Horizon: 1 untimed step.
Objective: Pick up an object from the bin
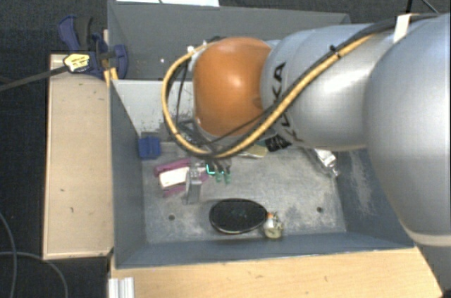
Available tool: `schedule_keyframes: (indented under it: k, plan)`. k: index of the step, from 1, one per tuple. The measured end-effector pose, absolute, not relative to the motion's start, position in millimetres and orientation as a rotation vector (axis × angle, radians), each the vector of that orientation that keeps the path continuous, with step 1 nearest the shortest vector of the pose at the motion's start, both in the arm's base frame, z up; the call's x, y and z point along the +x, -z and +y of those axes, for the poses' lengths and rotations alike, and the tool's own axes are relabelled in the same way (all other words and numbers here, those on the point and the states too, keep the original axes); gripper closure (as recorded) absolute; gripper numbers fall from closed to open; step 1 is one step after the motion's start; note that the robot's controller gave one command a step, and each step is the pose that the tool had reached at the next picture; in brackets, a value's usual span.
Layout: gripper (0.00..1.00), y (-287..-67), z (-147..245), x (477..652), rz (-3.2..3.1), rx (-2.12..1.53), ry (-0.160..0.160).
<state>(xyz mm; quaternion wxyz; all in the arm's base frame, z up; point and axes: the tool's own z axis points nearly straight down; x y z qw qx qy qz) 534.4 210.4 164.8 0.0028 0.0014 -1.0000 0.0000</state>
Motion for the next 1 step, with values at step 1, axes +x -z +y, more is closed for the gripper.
schedule_keyframes:
  k: [1]
  plan:
    - [0.00, -145.1, 161.6, 494.6, -3.126, 0.294, -0.002]
